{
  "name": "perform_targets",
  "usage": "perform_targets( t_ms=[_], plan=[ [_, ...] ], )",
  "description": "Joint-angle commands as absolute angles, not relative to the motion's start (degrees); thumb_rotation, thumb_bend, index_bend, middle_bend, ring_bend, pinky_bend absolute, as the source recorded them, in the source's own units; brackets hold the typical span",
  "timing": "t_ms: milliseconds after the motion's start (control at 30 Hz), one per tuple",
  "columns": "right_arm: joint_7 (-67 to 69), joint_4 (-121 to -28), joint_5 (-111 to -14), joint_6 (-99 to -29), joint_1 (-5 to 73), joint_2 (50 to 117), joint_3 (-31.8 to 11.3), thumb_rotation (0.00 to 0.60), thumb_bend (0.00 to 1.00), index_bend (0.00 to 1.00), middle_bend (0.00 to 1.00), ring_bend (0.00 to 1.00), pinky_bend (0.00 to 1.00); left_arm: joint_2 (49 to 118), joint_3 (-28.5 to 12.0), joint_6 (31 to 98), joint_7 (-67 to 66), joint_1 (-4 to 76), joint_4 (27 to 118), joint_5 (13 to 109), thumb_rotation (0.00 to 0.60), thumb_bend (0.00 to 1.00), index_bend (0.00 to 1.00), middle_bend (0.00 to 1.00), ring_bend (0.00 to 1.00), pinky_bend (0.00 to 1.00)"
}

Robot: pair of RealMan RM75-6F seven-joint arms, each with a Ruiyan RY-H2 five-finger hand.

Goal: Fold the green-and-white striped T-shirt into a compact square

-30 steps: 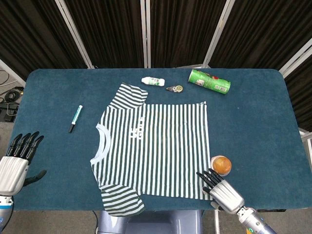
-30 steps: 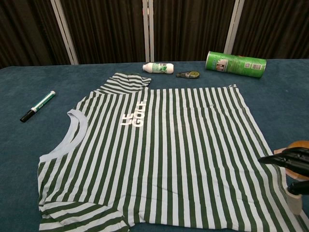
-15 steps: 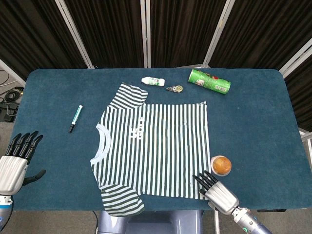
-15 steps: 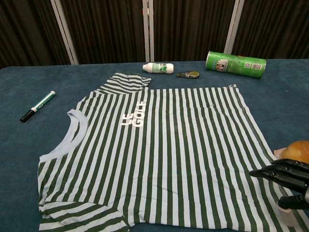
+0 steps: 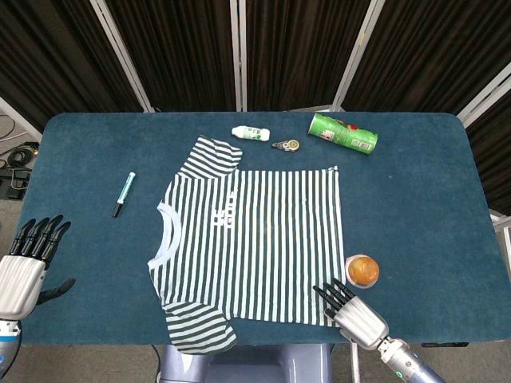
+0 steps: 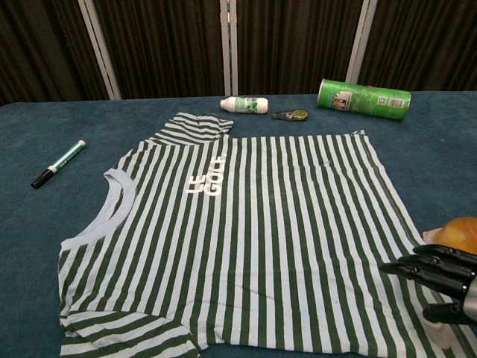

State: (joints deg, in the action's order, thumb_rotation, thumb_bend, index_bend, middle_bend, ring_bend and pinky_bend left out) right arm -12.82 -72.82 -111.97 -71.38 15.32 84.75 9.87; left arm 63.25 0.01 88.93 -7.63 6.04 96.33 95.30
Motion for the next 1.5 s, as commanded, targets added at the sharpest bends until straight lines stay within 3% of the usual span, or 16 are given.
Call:
perform_targets(
  t_ms=[33,433,1000,1167,1233,1500],
  plan=[
    [-12.8,-72.7,-111.8,-71.5,15.6,84.9,9.7,0.6,0.22,0.51,0.01,0.0,0.0,63.3,0.0,88.7,-7.8,6.1,96.3,95.3,0.6,0.0,0.0,0.0,0.0,0.0],
    [-13.0,-74.6,-111.3,-72.0,16.4,84.0,9.9,0.6,0.31,0.52,0.02,0.0,0.0,63.4,0.0,88.6,-7.8,6.1,96.2,95.3,0.6,0.0,0.0,0.0,0.0,0.0],
    [-12.5,-74.9,-110.4,-72.4,17.0,83.8,10.3,0.6,0.41,0.67,0.04,0.0,0.0,63.5,0.2,88.2,-8.0,6.2,96.1,95.5,0.6,0.0,0.0,0.0,0.0,0.0],
    [-11.7,-75.1,-110.1,-72.9,17.3,84.0,10.1,0.6,0.43,0.68,0.04,0.0,0.0,63.5,2.4,85.6,-5.9,6.7,97.8,97.0,0.6,0.0,0.0,0.0,0.0,0.0],
    [-11.7,-75.3,-110.1,-73.1,17.5,83.9,10.0,0.6,0.43,0.68,0.04,0.0,0.0,62.6,4.2,83.7,-4.9,7.4,99.2,99.1,0.6,0.0,0.04,0.0,0.0,0.0],
    [-12.5,-76.5,-109.8,-73.0,17.9,83.4,9.8,0.6,0.44,0.7,0.04,0.0,0.0,67.9,7.1,80.2,-1.7,13.8,89.6,113.1,0.6,0.0,0.45,0.0,0.0,0.0]
  ],
)
